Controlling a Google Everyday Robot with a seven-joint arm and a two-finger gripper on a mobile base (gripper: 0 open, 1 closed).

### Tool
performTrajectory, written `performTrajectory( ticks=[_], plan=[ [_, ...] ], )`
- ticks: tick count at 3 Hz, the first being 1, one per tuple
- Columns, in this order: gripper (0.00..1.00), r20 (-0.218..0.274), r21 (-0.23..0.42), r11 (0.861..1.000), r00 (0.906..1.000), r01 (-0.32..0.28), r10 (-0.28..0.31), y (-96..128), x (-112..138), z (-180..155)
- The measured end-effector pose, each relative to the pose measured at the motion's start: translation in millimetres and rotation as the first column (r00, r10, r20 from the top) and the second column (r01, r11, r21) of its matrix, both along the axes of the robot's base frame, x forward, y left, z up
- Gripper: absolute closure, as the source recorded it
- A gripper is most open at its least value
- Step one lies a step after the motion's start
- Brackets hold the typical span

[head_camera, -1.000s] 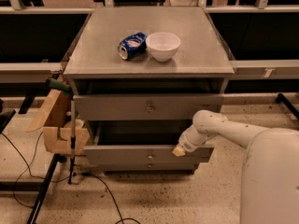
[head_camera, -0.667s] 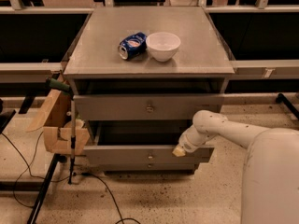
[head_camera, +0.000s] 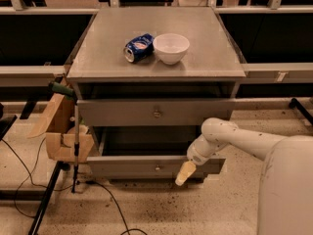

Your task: Open middle drawer

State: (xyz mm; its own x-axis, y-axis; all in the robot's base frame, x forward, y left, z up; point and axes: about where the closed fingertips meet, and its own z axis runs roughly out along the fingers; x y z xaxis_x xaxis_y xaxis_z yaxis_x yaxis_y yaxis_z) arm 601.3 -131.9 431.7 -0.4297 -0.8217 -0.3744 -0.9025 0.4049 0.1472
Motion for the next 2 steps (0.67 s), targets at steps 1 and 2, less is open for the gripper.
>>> performTrajectory(
  ticks=[1, 2],
  plan=[
    [0.00, -0.001, 0.003, 1.000, 1.0000, -0.006, 0.006, 0.3, -0.6, -0.4],
    [0.00, -0.004, 0.018, 0.999, 0.9993, -0.036, 0.036, 1.5, -3.6, -2.2]
  ],
)
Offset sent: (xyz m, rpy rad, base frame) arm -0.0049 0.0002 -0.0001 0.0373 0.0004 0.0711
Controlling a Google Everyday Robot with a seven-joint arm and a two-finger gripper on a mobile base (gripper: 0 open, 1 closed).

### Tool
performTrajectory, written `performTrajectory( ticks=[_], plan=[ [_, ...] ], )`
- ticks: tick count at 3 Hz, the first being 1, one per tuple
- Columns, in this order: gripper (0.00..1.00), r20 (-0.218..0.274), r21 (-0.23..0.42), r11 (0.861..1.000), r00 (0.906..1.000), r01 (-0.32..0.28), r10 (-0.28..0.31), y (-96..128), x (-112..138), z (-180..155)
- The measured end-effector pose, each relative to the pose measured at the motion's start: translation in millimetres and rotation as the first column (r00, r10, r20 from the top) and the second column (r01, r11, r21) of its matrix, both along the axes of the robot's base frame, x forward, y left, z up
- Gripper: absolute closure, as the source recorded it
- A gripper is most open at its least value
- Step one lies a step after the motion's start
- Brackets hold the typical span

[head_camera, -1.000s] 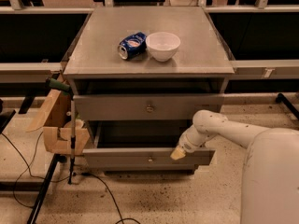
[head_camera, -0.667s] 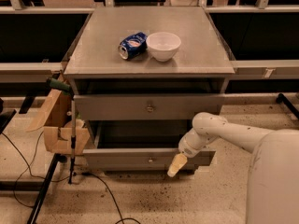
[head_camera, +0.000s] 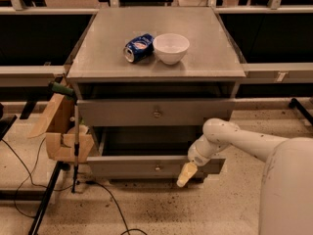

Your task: Open middle drawer

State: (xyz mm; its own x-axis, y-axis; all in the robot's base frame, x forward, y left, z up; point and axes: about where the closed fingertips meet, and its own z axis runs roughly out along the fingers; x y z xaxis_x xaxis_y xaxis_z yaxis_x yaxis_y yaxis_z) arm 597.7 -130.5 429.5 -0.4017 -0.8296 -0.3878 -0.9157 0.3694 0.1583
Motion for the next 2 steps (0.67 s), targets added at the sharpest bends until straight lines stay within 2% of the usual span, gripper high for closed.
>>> performTrajectory(
  ticks=[1, 2],
  plan=[
    [0.00, -0.012, 0.002, 1.000, 0.9995, -0.029, 0.029, -6.5, -10.6, -8.8],
    [0.18, -0.013, 0.003, 0.999, 0.9993, -0.035, 0.035, -9.1, -12.9, -10.2]
  ],
)
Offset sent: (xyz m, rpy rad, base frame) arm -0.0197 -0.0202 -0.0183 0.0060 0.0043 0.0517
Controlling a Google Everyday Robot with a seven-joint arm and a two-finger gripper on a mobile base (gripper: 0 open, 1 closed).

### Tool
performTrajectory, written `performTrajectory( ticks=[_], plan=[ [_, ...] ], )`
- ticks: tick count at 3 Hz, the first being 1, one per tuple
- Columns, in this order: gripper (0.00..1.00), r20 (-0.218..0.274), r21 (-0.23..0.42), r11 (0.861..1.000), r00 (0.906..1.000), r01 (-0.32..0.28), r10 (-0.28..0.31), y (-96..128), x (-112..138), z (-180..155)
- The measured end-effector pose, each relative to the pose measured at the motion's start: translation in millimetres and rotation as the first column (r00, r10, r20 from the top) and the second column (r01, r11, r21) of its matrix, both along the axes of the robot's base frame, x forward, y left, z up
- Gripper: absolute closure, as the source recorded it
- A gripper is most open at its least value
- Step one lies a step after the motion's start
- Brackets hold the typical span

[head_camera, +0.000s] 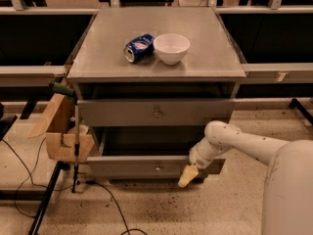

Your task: Open middle drawer

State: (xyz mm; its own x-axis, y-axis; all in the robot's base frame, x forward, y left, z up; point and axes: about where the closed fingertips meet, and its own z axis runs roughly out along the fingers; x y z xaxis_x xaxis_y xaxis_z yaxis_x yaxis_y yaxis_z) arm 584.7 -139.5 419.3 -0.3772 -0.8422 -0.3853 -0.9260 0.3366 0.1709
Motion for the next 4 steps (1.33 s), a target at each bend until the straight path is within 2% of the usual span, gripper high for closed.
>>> performTrajectory(
  ticks=[3, 4],
  plan=[
    [0.88, 0.000, 0.000, 1.000, 1.0000, 0.000, 0.000, 0.3, 11.3, 9.4],
    [1.00, 0.001, 0.005, 1.000, 1.0000, -0.006, 0.006, -0.6, 7.4, 7.1]
  ],
)
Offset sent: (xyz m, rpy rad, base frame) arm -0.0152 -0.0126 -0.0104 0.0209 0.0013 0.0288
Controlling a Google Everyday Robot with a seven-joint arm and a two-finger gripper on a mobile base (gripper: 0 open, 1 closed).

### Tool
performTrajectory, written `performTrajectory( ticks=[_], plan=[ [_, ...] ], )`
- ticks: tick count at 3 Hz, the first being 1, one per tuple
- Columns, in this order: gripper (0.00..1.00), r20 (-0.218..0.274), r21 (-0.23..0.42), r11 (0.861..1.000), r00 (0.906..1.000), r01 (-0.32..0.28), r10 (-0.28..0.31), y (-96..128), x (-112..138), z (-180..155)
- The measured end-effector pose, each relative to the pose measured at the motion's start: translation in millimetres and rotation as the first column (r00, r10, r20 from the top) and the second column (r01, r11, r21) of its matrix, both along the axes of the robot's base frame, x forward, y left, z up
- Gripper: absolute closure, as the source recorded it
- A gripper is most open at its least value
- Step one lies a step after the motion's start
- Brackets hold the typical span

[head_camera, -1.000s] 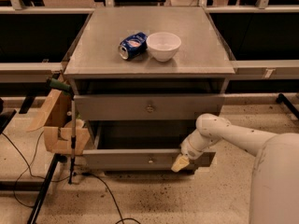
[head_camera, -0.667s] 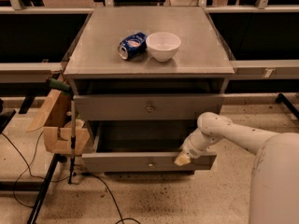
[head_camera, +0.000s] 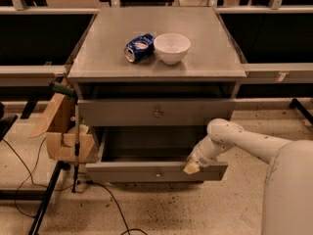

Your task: Open middle drawer

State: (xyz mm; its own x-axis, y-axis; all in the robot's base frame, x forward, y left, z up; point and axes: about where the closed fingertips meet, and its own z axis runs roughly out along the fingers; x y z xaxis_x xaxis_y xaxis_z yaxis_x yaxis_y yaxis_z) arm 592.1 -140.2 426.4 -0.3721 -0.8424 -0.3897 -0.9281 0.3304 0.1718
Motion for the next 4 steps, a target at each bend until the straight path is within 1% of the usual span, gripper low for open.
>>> performTrajectory(
  ticks=[1, 2, 4],
  plan=[
    [0.82, -0.003, 0.002, 1.000, 1.0000, -0.003, 0.003, -0.4, -3.3, -0.8],
    [0.62, -0.004, 0.003, 1.000, 1.0000, -0.005, 0.005, -0.7, -5.9, -1.2],
    [0.16, -0.006, 0.004, 1.000, 1.0000, -0.007, 0.007, -0.6, -4.9, -1.3]
  ],
)
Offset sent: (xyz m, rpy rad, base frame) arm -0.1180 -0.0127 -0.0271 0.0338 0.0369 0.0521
